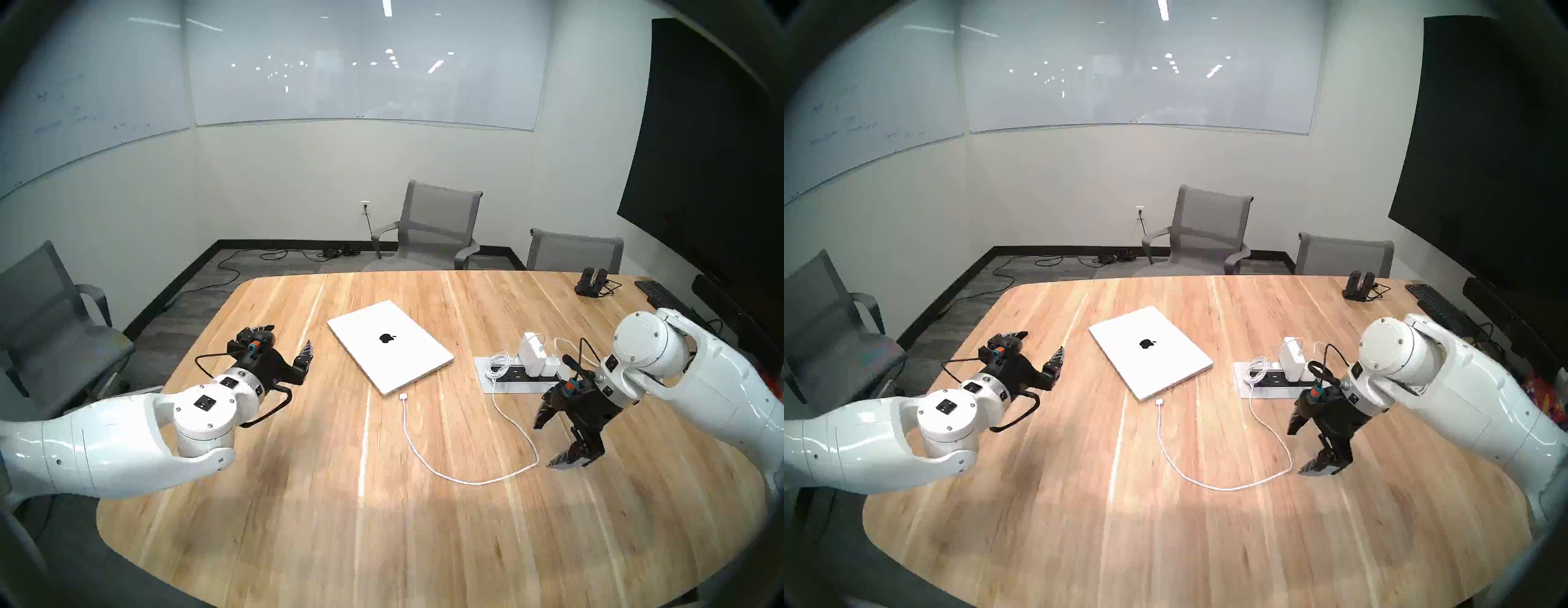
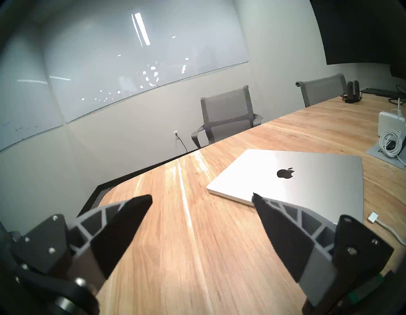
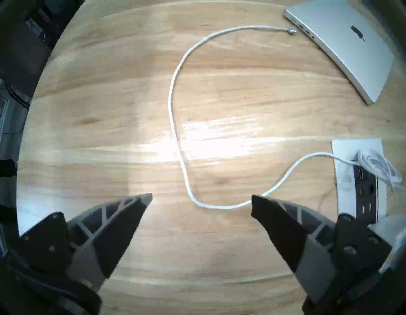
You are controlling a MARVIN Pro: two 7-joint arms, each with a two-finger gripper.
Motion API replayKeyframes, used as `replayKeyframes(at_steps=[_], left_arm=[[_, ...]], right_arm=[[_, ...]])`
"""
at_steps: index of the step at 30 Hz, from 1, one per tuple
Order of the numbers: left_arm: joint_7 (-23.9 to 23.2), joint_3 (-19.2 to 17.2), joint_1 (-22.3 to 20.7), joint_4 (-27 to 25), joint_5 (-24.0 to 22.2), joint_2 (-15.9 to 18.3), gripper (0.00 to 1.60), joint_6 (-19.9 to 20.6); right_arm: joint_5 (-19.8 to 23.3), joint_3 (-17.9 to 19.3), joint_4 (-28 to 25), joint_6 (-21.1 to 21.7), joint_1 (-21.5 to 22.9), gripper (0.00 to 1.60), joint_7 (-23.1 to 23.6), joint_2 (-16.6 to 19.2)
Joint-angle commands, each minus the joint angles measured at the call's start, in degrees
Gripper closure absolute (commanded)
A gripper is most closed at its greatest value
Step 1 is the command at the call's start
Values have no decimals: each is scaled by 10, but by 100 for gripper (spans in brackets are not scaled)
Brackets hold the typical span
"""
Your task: Plug the charging cable into the port of a MacBook
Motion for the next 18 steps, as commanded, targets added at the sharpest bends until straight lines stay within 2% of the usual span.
replayKeyframes(at_steps=[1,7,18], left_arm=[[-1,-8,-8,-1,-1,-1,0,-2],[0,-8,-8,-1,-1,-1,0,-2],[0,-7,-8,-1,-1,-1,0,-2]], right_arm=[[28,12,-52,41,-25,0,-20,18],[29,1,-77,78,-46,0,-58,-9],[21,-22,-100,142,-55,0,-118,-77]])
